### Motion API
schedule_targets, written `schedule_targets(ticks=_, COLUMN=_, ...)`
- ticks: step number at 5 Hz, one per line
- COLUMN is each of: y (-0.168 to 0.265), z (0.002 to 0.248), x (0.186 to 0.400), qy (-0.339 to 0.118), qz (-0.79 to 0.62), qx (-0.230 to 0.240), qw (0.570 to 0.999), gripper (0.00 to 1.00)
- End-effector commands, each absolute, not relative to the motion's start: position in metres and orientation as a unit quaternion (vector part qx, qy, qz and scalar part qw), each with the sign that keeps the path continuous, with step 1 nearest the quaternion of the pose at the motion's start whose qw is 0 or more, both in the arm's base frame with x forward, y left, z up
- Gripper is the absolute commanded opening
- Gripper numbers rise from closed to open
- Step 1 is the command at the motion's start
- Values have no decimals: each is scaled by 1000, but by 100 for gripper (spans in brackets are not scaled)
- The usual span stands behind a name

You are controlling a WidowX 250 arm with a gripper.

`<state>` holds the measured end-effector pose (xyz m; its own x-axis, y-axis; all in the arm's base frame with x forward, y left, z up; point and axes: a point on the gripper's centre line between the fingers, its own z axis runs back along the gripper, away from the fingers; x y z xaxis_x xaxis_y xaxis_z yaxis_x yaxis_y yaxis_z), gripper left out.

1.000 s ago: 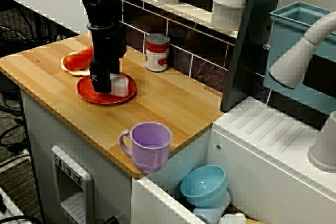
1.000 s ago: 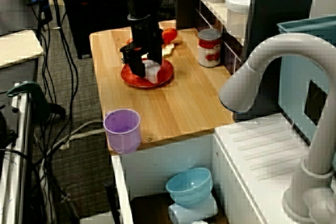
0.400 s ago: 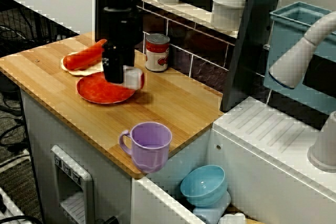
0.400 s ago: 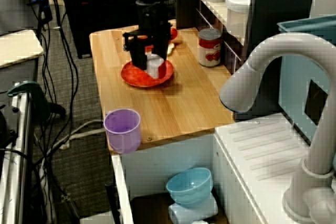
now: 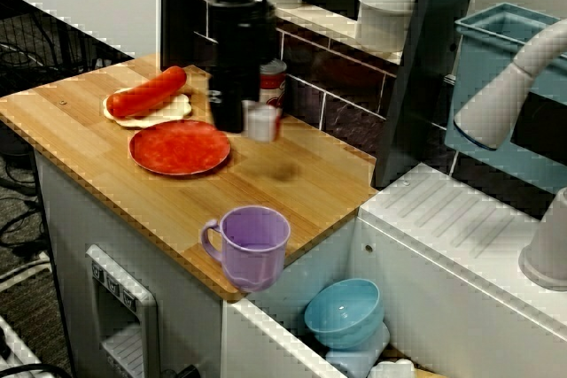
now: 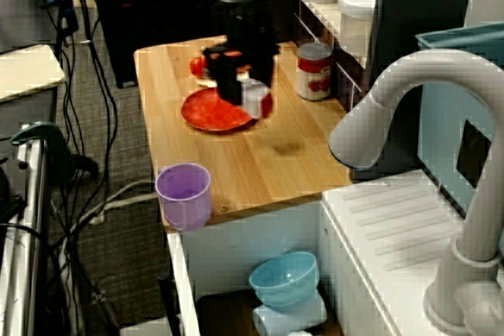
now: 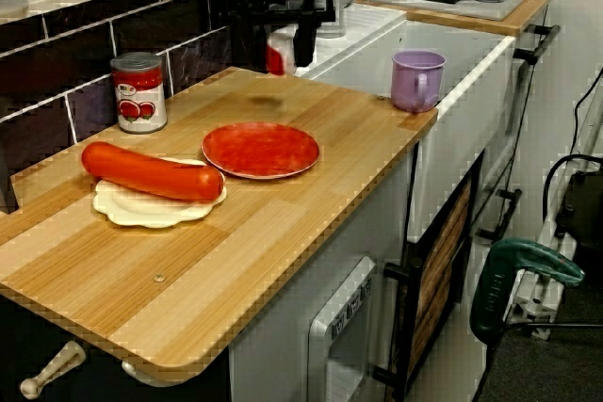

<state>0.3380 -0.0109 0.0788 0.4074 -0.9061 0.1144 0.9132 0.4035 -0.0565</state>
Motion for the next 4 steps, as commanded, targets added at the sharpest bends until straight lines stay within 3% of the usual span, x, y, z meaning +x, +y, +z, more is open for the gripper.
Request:
schedule_targets(ticks=1, y=-53, z=66, x=371, qy=-44, qz=-504, qx=19, qw=862, gripper=0)
schedule_targets(ticks=4, y=-37, z=86, x=360, qy=-43, qz=-524, qx=-1, qw=851, gripper=0)
